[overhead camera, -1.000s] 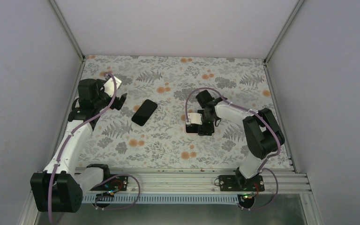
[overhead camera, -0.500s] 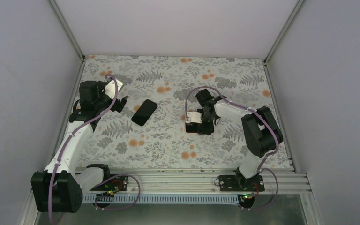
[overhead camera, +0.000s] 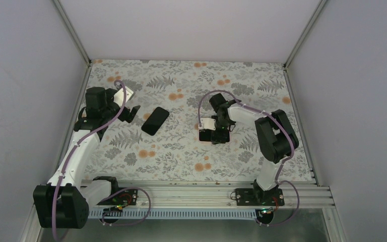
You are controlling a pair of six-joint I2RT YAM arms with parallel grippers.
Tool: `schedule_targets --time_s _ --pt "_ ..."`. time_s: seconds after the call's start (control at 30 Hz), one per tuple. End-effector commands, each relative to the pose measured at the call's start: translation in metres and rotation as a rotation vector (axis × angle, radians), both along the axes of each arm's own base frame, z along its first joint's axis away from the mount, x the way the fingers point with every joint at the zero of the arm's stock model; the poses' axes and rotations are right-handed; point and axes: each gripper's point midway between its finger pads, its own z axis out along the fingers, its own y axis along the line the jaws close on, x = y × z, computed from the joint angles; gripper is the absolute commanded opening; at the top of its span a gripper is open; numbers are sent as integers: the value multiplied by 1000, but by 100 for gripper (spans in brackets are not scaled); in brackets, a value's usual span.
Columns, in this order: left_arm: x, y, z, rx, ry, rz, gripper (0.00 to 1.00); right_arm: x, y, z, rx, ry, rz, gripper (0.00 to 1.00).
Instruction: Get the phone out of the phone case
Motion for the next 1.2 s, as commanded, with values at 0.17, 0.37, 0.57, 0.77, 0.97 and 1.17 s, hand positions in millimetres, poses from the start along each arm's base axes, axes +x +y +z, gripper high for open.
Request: schedule_targets --time_s 0.17,0.37,0.57,0.77,0.97,1.17 --pt "-9 -31 13 -87 27 -132 100 -3 1 -5 69 -37 -70 84" --pt "-14 -64 4 -123 99 -214 100 4 6 12 124 -121 -91 82" --pt "-24 -105 2 -210 235 -339 100 20 20 58 223 -244 -94 82" --pt "-28 -126 -15 -242 367 -459 100 32 40 105 311 -367 -92 83" --pt "-26 -145 -11 -273 428 -537 100 40 64 129 349 -443 -82 83" --pt "-16 -163 -13 -324 497 -565 100 49 90 140 366 -521 -66 83"
